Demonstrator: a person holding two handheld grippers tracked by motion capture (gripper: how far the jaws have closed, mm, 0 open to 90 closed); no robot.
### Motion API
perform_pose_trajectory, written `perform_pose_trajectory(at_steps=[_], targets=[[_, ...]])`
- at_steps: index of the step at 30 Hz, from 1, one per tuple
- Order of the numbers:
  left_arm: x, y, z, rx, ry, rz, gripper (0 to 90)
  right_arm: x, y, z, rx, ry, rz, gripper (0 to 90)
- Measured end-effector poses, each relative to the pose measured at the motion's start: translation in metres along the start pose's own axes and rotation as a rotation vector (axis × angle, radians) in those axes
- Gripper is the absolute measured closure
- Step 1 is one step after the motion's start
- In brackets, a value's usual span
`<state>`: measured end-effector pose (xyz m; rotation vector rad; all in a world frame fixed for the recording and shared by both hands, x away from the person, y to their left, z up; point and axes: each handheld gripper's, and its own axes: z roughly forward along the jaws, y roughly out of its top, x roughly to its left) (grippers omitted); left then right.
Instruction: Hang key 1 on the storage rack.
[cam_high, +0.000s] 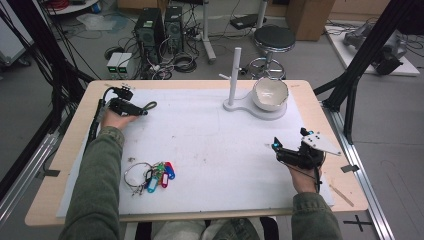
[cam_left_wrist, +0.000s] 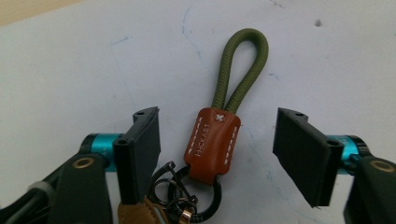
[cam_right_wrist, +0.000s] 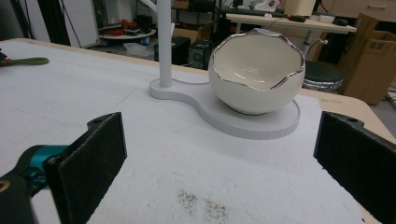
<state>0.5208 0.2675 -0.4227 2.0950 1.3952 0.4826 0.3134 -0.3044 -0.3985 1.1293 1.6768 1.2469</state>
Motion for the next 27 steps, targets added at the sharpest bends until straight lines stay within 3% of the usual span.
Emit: perform_pose_trajectory(at_steps=[4,9,14,17,21,24,27], targets=[[-0.002,-0.001,0.001,0.003,0.002,0.031,48.1,-0.001,0.0,0.0,0.0,-0.001,0.002,1.4],[-0.004,-0.001,0.004,0.017,0.021,0.026,58.9,-0.002,0.0,0.0,0.0,-0.003,0.004,1.4],[0.0,-0.002,0.005,0.019,-0.001,0.011,68.6,-0.002,0.0,-0.001,-0.001,-0.006,-0.002,1.4],[0.003,-0.002,0.003,0.015,-0.016,-0.01,72.1,-0.002,0.0,0.0,0.004,-0.006,0.0,1.4],[0.001,-0.001,0.0,0.014,-0.002,0.011,75.5,-0.002,0.0,0.0,0.004,-0.006,-0.002,1.5],[0.002,-0.001,-0.002,0.021,-0.004,0.003,75.9,-0.002,-0.001,0.0,0.006,-0.006,-0.002,1.4],[0.002,-0.003,-0.007,0.013,-0.007,-0.033,75.8,-0.002,0.0,0.0,0.005,-0.006,-0.003,1.4]])
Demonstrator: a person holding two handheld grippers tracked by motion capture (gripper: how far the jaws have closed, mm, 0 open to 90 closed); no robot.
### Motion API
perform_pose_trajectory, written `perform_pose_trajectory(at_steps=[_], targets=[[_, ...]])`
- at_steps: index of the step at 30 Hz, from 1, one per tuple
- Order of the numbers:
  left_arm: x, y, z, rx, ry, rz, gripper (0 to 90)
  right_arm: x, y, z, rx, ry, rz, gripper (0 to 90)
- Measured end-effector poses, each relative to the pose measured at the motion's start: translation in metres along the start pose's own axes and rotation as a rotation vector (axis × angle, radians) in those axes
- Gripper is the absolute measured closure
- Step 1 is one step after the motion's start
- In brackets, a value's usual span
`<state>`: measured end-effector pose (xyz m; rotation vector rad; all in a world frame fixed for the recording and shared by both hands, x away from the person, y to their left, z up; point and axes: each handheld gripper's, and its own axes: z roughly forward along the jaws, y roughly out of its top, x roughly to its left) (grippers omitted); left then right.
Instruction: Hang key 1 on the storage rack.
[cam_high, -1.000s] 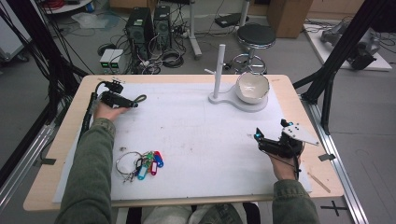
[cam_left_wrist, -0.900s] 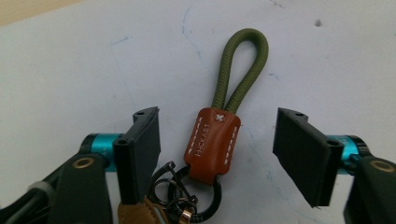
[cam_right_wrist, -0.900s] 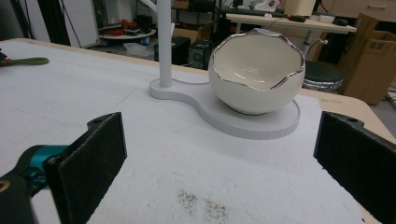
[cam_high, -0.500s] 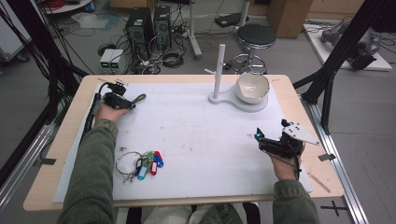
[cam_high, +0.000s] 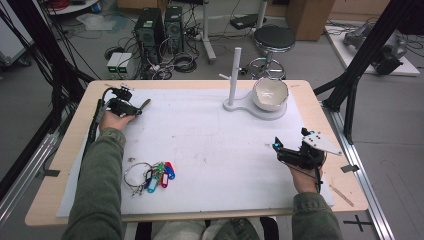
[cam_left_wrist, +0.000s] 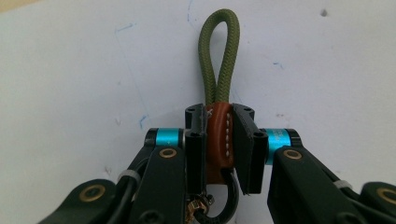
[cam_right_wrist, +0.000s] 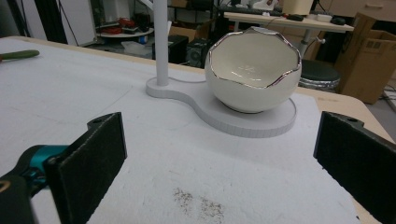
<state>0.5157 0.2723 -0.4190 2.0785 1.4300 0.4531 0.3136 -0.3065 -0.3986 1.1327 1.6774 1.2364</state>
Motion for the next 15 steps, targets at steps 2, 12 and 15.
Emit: perform_pose_trajectory(at_steps=[2,12,15], targets=[[-0.001,0.0,-0.004,-0.003,0.003,0.002,75.8,-0.001,0.0,-0.001,-0.001,-0.003,-0.001,1.5],[-0.007,0.008,-0.042,-0.062,0.02,0.005,76.0,-0.003,0.0,-0.003,-0.011,-0.007,0.01,1.5],[-0.007,0.01,-0.052,-0.081,0.021,-0.005,76.0,-0.003,0.001,-0.003,-0.012,-0.005,0.008,1.5]])
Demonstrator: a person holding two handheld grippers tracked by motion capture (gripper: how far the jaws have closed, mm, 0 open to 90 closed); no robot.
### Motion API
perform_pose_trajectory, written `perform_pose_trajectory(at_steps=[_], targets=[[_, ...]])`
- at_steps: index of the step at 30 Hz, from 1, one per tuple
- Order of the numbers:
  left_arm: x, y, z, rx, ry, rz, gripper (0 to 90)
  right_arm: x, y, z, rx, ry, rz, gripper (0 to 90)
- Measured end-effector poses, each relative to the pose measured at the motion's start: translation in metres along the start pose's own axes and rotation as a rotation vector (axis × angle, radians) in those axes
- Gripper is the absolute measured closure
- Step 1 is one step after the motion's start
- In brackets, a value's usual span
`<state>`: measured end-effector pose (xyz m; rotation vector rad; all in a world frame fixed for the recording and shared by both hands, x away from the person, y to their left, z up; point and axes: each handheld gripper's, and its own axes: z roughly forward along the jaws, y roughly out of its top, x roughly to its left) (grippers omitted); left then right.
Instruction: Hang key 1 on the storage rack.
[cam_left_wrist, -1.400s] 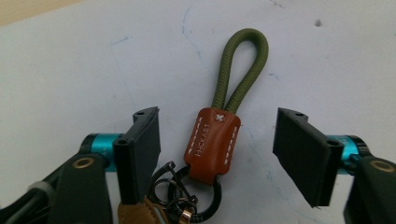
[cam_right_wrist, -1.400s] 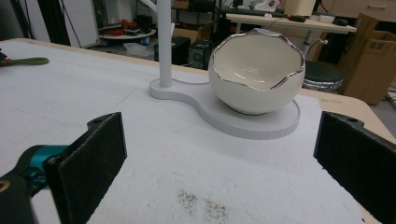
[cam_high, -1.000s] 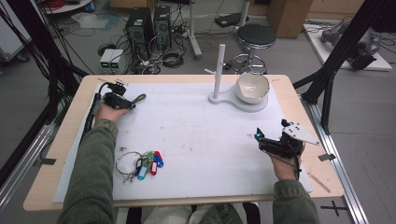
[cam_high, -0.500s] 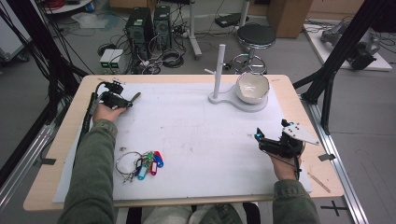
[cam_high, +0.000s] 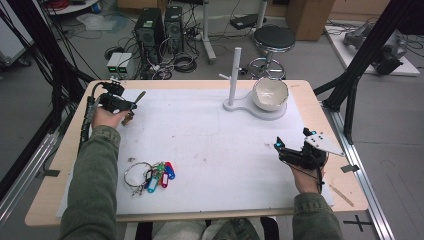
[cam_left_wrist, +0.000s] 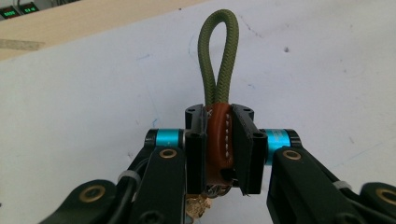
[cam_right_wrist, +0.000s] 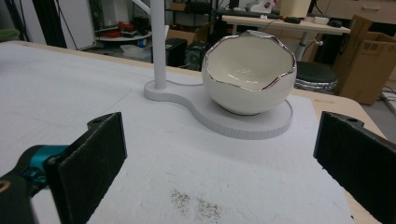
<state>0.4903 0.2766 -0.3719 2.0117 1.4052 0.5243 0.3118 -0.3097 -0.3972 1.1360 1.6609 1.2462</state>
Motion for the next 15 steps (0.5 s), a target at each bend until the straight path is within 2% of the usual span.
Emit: perform_pose_trajectory(at_steps=[4,7,12,15], targets=[[0.001,0.003,-0.011,-0.016,-0.002,-0.011,76.1,0.0,0.0,0.0,-0.002,0.005,0.004,1.5],[0.001,0.006,-0.017,-0.019,0.0,-0.002,76.0,0.0,0.0,0.0,-0.003,0.007,0.007,1.4],[-0.003,0.016,-0.035,-0.075,-0.015,-0.007,76.0,0.0,0.0,0.002,0.0,0.016,0.005,1.5],[-0.007,0.021,-0.042,-0.074,-0.014,0.006,76.0,0.001,0.001,0.002,-0.002,0.014,0.004,1.5]])
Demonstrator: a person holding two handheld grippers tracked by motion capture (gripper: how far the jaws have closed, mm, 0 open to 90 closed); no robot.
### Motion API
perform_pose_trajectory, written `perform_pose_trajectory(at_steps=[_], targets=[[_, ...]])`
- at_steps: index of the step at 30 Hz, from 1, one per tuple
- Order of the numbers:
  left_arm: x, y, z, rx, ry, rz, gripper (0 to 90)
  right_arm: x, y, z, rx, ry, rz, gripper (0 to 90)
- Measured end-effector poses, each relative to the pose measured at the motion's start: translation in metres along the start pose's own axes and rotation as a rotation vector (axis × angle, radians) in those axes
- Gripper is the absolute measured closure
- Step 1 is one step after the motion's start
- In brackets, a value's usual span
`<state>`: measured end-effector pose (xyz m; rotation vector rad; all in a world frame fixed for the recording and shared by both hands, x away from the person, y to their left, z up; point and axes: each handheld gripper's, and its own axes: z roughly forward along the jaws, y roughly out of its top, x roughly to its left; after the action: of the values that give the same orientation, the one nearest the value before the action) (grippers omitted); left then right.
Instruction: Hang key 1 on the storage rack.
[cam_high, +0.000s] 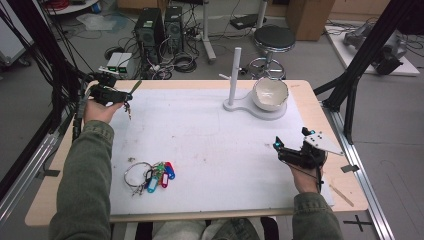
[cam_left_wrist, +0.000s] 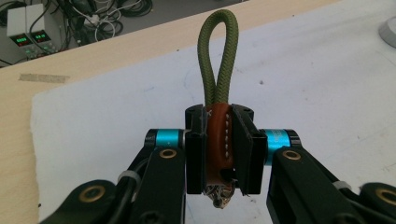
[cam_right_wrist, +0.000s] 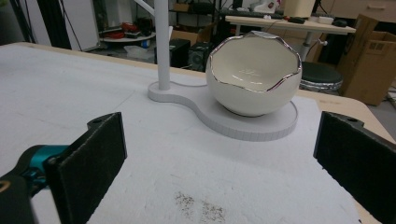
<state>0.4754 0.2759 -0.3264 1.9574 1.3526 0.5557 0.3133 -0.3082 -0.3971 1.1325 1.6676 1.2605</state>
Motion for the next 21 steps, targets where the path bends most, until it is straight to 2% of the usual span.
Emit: perform_pose_trajectory(at_steps=[2,4,7,8,9,14,17,21], targets=[[-0.003,0.004,-0.005,-0.018,-0.005,-0.002,76.0,0.0,0.0,0.0,0.0,-0.001,0.004,1.5],[-0.006,0.008,-0.01,-0.042,-0.035,-0.014,76.0,0.0,0.0,-0.001,-0.001,0.0,0.004,1.5],[-0.015,0.017,-0.017,-0.064,-0.057,0.013,76.0,0.0,0.0,0.0,0.0,-0.002,0.005,1.4],[-0.015,0.017,-0.017,-0.064,-0.057,0.013,76.0,0.0,0.0,0.0,0.0,-0.002,0.005,1.4],[-0.02,0.023,-0.021,-0.069,-0.048,0.035,76.0,0.0,0.0,0.0,-0.001,0.0,0.001,1.5],[-0.024,0.033,-0.027,-0.089,-0.045,0.037,76.1,0.0,0.0,-0.001,-0.004,0.0,0.006,1.5],[-0.03,0.044,-0.034,-0.103,-0.041,0.057,76.0,-0.001,0.0,-0.001,-0.004,-0.003,0.012,1.5],[-0.033,0.053,-0.04,-0.112,-0.045,0.061,76.1,-0.001,0.0,-0.001,-0.006,-0.003,0.011,1.5]])
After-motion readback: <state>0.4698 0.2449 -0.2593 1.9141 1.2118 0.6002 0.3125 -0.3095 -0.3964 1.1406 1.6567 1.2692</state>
